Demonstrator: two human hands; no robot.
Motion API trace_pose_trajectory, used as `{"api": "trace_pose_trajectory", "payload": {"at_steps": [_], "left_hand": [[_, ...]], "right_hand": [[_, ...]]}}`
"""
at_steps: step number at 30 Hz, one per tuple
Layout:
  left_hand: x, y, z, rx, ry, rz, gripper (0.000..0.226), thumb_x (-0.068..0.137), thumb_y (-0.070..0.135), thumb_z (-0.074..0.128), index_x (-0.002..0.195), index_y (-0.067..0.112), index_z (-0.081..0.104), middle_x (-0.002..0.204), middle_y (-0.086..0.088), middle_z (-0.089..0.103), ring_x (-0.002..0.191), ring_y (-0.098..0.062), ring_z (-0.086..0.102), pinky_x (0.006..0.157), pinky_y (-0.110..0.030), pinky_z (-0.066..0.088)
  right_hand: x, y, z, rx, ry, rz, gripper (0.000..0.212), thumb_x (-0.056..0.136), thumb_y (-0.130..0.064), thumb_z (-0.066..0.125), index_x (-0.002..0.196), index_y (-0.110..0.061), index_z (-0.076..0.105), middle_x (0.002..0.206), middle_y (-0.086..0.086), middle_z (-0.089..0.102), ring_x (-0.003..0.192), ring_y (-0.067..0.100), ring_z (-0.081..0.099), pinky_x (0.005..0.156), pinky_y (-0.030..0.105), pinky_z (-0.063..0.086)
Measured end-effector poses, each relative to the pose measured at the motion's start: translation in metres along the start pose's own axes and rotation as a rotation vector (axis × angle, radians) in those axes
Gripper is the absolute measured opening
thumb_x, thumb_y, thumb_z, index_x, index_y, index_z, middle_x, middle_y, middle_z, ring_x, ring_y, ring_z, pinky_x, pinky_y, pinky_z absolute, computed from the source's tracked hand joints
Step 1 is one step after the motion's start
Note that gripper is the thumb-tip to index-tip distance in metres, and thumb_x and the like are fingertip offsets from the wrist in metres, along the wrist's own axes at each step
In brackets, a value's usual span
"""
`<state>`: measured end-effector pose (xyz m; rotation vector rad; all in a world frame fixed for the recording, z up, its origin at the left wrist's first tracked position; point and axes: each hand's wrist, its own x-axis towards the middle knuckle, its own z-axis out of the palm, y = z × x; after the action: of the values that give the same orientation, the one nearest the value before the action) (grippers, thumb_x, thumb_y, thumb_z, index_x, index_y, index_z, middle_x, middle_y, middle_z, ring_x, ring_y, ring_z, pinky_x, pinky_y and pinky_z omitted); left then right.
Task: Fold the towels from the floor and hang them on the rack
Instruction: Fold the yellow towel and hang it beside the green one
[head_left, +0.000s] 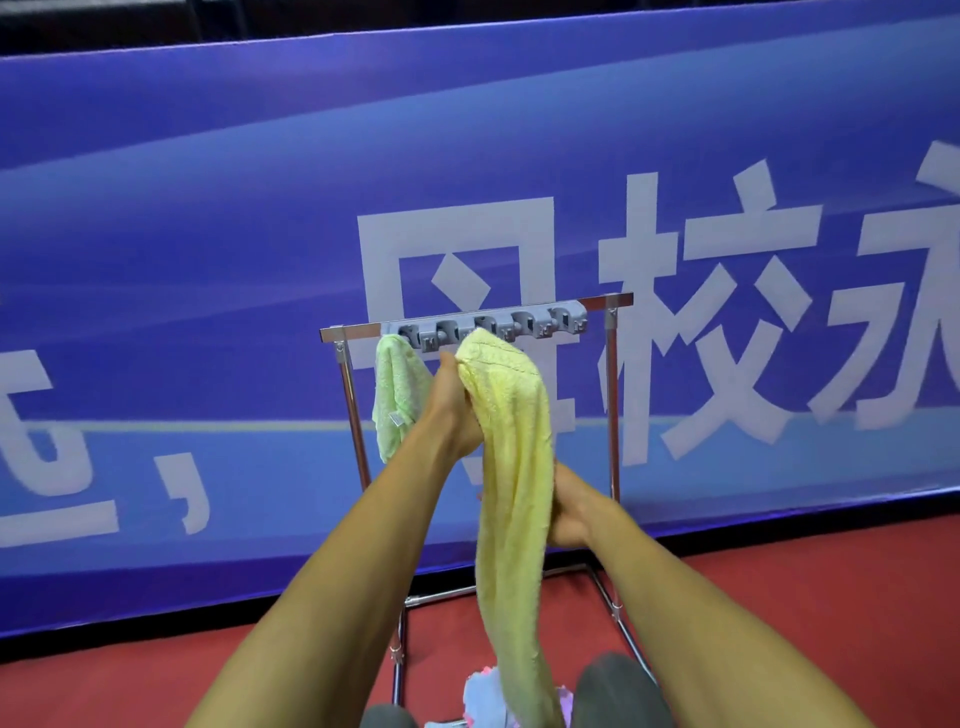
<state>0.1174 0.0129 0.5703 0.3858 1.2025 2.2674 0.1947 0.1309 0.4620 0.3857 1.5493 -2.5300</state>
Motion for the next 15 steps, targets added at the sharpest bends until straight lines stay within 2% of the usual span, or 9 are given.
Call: {"api": "trace_pose_trajectory", "payload": {"at_steps": [2, 3, 5, 6, 8, 9, 11, 14, 15], "left_hand": [[0.002, -0.002, 0.001, 0.066, 0.015, 0.014, 0.083, 0.1, 0.069, 0.017, 0.136, 0.007, 0.058, 0.122, -0.021, 0.07, 0.112, -0.034, 0.067, 0.094, -0.047, 0.055], [0.001, -0.004, 0.001, 0.145, 0.028, 0.021, 0.082, 0.098, 0.071, 0.02, 0.136, 0.009, 0.058, 0.123, -0.018, 0.07, 0.113, -0.032, 0.067, 0.094, -0.046, 0.055], [0.0, -0.008, -0.006, 0.371, 0.033, 0.005, 0.08, 0.096, 0.073, 0.031, 0.137, 0.01, 0.057, 0.125, -0.015, 0.07, 0.113, -0.028, 0.068, 0.099, -0.046, 0.053], [-0.002, -0.01, -0.012, 0.485, -0.002, -0.021, 0.079, 0.094, 0.073, 0.039, 0.136, 0.009, 0.057, 0.123, -0.014, 0.07, 0.11, -0.026, 0.068, 0.101, -0.046, 0.052], [-0.012, -0.013, -0.021, 0.661, -0.121, -0.121, 0.073, 0.091, 0.068, 0.055, 0.131, 0.008, 0.059, 0.116, -0.013, 0.071, 0.104, -0.025, 0.068, 0.101, -0.048, 0.052], [-0.016, -0.014, -0.025, 0.679, -0.188, -0.178, 0.065, 0.091, 0.064, 0.06, 0.127, 0.01, 0.062, 0.115, -0.013, 0.07, 0.104, -0.026, 0.067, 0.102, -0.048, 0.052], [-0.023, -0.015, -0.028, 0.574, -0.25, -0.237, 0.055, 0.092, 0.057, 0.063, 0.121, 0.01, 0.066, 0.114, -0.013, 0.071, 0.105, -0.027, 0.068, 0.104, -0.045, 0.051], [-0.017, -0.016, -0.027, 0.522, -0.162, -0.15, 0.053, 0.092, 0.054, 0.064, 0.12, 0.009, 0.068, 0.11, -0.011, 0.075, 0.104, -0.028, 0.071, 0.105, -0.048, 0.05], [-0.014, -0.015, -0.026, 0.592, -0.129, -0.104, 0.054, 0.092, 0.054, 0.065, 0.121, 0.009, 0.068, 0.112, -0.012, 0.075, 0.105, -0.029, 0.071, 0.104, -0.05, 0.051]], "right_hand": [[0.003, -0.002, 0.006, 0.005, 0.052, -0.029, 0.028, 0.097, -0.034, 0.06, 0.091, -0.008, 0.067, 0.079, 0.013, 0.066, 0.068, 0.031, 0.067, 0.075, 0.042, 0.058], [0.006, -0.009, 0.011, -0.014, 0.084, -0.054, 0.024, 0.098, -0.03, 0.055, 0.083, -0.012, 0.06, 0.064, 0.007, 0.057, 0.049, 0.023, 0.055, 0.059, 0.033, 0.051], [0.009, -0.032, 0.022, -0.101, 0.207, -0.128, 0.018, 0.092, -0.028, 0.059, 0.079, -0.02, 0.05, 0.057, 0.001, 0.04, 0.039, 0.013, 0.032, 0.043, 0.023, 0.032], [0.011, -0.048, 0.027, -0.143, 0.253, -0.151, 0.018, 0.088, -0.029, 0.063, 0.079, -0.021, 0.05, 0.057, 0.001, 0.039, 0.04, 0.013, 0.031, 0.041, 0.022, 0.031], [0.014, -0.079, 0.036, -0.297, 0.274, -0.163, 0.015, 0.084, -0.026, 0.067, 0.079, -0.016, 0.057, 0.058, 0.006, 0.047, 0.044, 0.017, 0.045, 0.043, 0.025, 0.04], [0.012, -0.092, 0.043, -0.393, 0.267, -0.148, 0.012, 0.081, -0.019, 0.067, 0.084, -0.009, 0.061, 0.063, 0.01, 0.054, 0.051, 0.022, 0.054, 0.05, 0.03, 0.049], [0.012, -0.115, 0.053, -0.569, 0.286, -0.131, 0.028, 0.068, -0.01, 0.065, 0.095, -0.001, 0.064, 0.079, 0.018, 0.063, 0.068, 0.03, 0.065, 0.064, 0.042, 0.056], [-0.001, -0.134, 0.068, -0.753, 0.365, -0.174, 0.028, 0.085, -0.017, 0.061, 0.106, 0.001, 0.068, 0.093, 0.02, 0.072, 0.071, 0.033, 0.072, 0.061, 0.043, 0.061], [-0.008, -0.138, 0.07, -0.876, 0.432, -0.201, 0.028, 0.093, -0.022, 0.057, 0.107, -0.001, 0.067, 0.098, 0.02, 0.072, 0.078, 0.034, 0.073, 0.068, 0.045, 0.063]]}}
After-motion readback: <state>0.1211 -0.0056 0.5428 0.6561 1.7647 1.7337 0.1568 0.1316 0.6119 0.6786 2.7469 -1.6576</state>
